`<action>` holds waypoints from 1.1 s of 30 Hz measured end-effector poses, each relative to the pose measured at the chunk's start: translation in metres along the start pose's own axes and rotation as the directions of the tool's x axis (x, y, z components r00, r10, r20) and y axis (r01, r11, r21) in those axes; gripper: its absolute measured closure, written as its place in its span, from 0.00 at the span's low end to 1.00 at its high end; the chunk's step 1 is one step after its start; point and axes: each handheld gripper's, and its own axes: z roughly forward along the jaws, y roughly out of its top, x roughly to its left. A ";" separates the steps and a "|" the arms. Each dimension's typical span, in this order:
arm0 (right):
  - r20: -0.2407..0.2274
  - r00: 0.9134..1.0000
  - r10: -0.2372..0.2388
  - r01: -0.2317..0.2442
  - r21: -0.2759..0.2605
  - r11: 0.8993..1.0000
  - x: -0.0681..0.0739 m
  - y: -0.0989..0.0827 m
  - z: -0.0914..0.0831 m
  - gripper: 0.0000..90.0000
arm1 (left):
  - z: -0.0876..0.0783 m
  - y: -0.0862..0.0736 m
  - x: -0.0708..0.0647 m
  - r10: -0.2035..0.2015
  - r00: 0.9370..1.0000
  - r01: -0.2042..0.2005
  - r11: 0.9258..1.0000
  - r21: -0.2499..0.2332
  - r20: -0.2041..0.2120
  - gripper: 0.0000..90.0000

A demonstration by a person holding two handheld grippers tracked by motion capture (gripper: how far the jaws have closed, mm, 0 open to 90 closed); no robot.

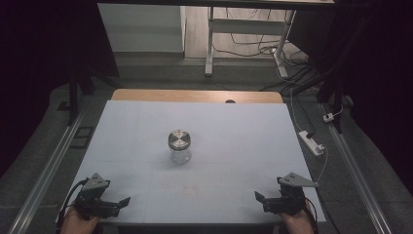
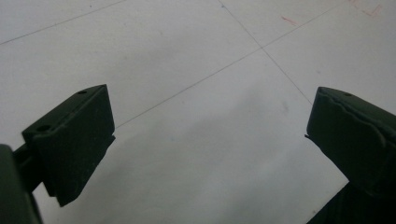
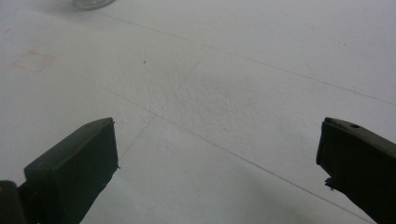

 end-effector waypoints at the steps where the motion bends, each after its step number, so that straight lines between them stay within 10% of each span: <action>1: 0.000 1.000 0.000 0.000 0.000 1.000 0.000 0.000 0.000 0.00 | 0.000 0.000 0.000 0.000 1.000 0.000 1.000 -0.001 -0.001 0.02; 33: -0.029 0.999 -0.022 0.023 0.018 1.000 0.000 0.001 0.004 0.00 | 0.002 0.001 0.002 -0.016 1.000 0.015 1.000 0.025 0.017 0.00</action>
